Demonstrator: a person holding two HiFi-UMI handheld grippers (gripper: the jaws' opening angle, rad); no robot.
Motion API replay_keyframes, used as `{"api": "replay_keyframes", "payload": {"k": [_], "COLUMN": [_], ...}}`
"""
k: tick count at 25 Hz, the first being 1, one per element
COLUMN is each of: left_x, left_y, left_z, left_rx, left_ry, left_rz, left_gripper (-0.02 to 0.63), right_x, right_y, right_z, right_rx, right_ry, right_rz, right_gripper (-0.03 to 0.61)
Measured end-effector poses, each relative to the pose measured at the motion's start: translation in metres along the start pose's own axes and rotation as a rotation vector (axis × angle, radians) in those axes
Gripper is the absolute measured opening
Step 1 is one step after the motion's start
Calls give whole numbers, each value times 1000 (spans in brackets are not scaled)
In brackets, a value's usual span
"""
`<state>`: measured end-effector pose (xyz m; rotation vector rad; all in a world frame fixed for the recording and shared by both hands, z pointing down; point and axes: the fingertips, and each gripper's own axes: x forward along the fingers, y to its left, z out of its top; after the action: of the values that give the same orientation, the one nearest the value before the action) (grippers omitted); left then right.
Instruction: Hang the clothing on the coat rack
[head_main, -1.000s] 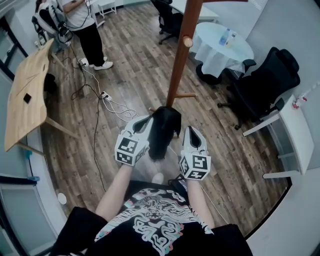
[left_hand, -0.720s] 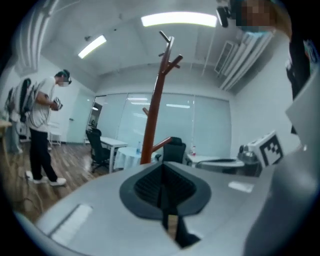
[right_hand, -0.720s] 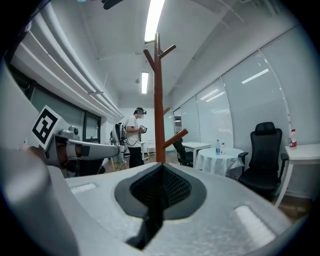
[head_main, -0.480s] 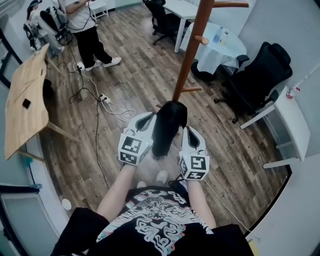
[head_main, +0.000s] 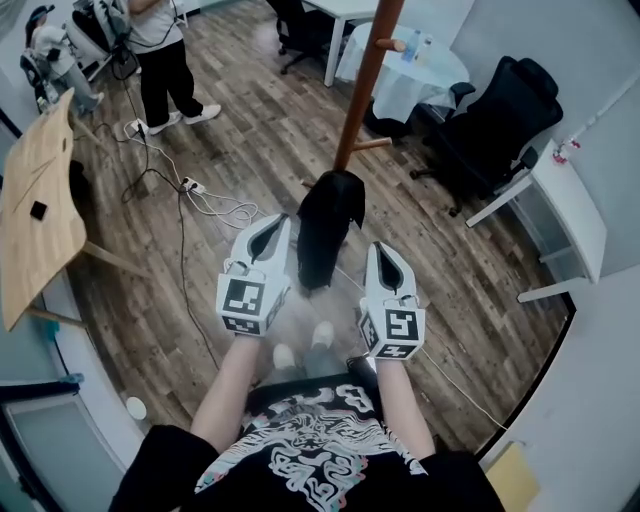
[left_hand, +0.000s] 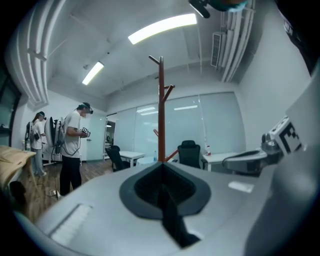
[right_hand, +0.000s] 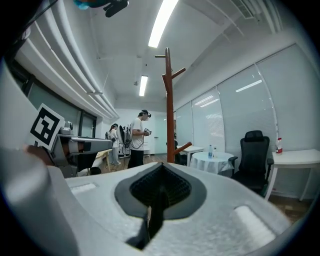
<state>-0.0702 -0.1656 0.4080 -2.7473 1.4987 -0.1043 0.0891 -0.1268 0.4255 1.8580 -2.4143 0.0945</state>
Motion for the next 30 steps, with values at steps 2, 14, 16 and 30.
{"api": "replay_keyframes", "payload": {"k": [2,14,16,30], "left_x": [-7,-15,-14,0], "left_y": [-5,-35,-42,-62], "left_z": [1,9,7,1], "left_rx": [-11,-4,-5,4], "left_ry": [4,6,13,31], "left_rz": [14,83,82,90], "left_gripper": [-11,-11,-11,-11], "right_x": [-12,-36,-38,-37], "right_y": [-2,-8,-12,-34], "right_z": [4,12,14,3], "right_rx": [21,27,29,56], "right_ry": [-9,-29,-38,-34], "right_rz": [-7,72,80,100], "right_gripper": [-2,-2,-2,-2]}}
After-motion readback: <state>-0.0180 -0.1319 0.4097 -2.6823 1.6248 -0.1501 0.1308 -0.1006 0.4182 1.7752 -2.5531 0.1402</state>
